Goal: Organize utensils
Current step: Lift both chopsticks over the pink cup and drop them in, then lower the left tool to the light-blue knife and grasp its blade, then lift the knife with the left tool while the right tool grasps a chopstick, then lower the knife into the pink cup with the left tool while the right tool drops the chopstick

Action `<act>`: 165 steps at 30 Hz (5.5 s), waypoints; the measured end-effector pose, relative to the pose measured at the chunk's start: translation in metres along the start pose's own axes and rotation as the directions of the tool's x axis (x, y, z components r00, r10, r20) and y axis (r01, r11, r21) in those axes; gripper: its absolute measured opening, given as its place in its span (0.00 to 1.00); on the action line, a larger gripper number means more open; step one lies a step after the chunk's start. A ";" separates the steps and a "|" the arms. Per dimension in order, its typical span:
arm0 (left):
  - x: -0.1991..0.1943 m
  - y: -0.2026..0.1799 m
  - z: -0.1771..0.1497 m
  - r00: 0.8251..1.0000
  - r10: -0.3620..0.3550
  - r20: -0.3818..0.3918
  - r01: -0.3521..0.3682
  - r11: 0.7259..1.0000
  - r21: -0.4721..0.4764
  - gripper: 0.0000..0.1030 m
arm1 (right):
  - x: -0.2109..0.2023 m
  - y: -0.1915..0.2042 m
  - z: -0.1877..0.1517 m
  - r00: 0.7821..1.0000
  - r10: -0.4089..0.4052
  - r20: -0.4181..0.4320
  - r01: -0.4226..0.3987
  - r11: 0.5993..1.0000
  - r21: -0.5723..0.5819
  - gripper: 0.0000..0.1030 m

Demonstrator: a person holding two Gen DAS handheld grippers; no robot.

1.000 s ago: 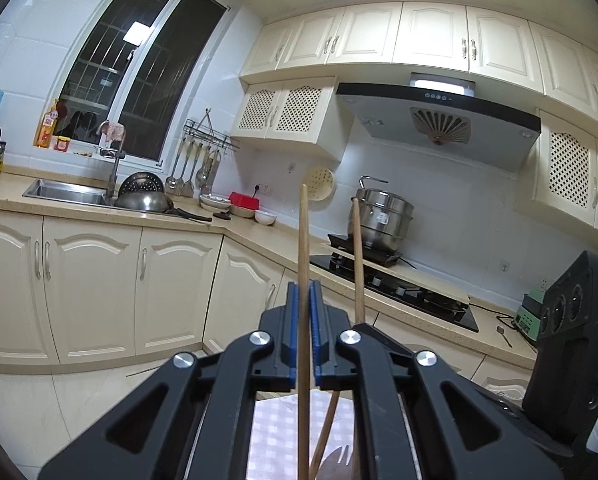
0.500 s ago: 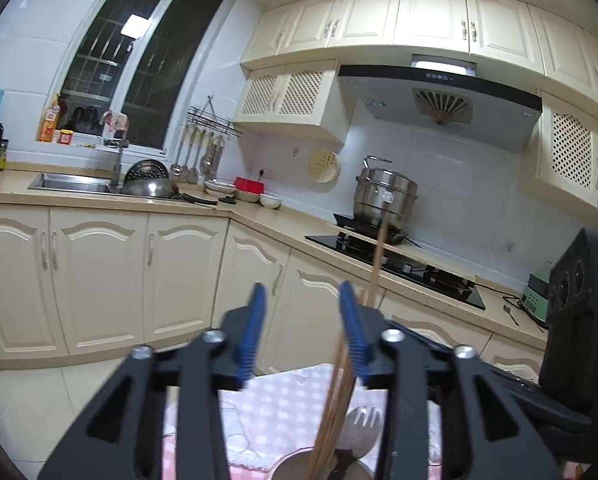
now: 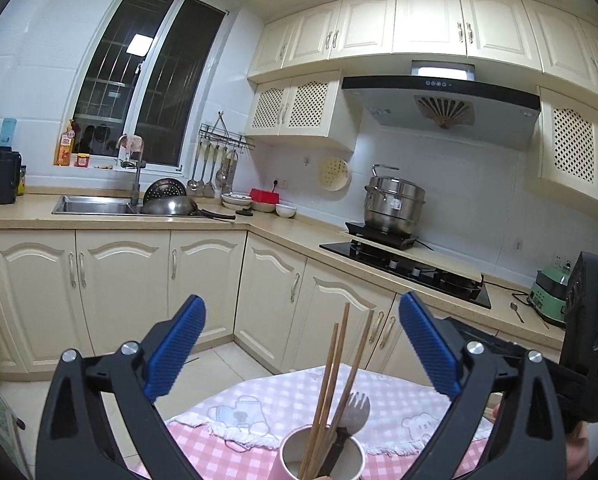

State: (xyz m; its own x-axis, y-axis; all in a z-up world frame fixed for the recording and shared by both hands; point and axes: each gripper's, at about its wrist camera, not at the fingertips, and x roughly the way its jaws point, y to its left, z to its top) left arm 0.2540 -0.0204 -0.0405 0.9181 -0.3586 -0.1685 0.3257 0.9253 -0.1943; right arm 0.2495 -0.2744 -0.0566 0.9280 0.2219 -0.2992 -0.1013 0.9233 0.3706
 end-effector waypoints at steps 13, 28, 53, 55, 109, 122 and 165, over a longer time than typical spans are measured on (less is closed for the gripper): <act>-0.025 -0.012 -0.010 0.995 0.053 -0.080 -0.052 0.998 0.020 0.93 | -0.021 -0.016 -0.011 0.985 -0.071 -0.156 0.067 0.997 -0.035 0.93; -0.025 -0.026 -0.063 0.962 0.072 -0.262 -0.057 0.996 0.065 0.93 | -0.019 -0.036 -0.061 0.919 -0.119 -0.376 0.099 0.992 -0.074 0.93; 0.009 -0.063 -0.197 0.699 0.069 -0.712 -0.022 0.997 0.075 0.93 | -0.024 -0.080 -0.142 0.772 -0.210 -0.600 0.168 0.978 -0.126 0.93; 0.013 -0.063 -0.203 0.682 0.069 -0.728 -0.025 0.997 0.071 0.92 | -0.023 -0.081 -0.146 0.764 -0.207 -0.611 0.163 0.978 -0.129 0.93; 0.027 -0.039 -0.199 0.620 0.026 -0.784 0.186 0.966 0.179 0.24 | 0.040 -0.026 -0.164 0.679 -0.189 -0.710 0.009 0.968 -0.250 0.06; -0.024 -0.025 -0.145 0.822 -0.125 -0.556 0.196 0.978 0.070 0.23 | -0.022 -0.038 -0.108 0.891 -0.002 -0.455 -0.021 0.999 -0.046 0.06; 0.004 -0.004 0.018 0.960 -0.177 -0.216 0.210 0.968 0.140 0.23 | 0.044 0.049 0.018 0.982 0.144 0.122 -0.138 0.989 -0.054 0.07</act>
State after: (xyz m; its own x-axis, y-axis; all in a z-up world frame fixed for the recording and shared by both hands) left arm 0.2606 -0.0233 -0.0228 0.7750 -0.5350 -0.3364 0.5397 0.8372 -0.0880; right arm 0.2916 -0.2255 -0.0353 0.9404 0.3128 -0.1334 -0.2479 0.8992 0.3606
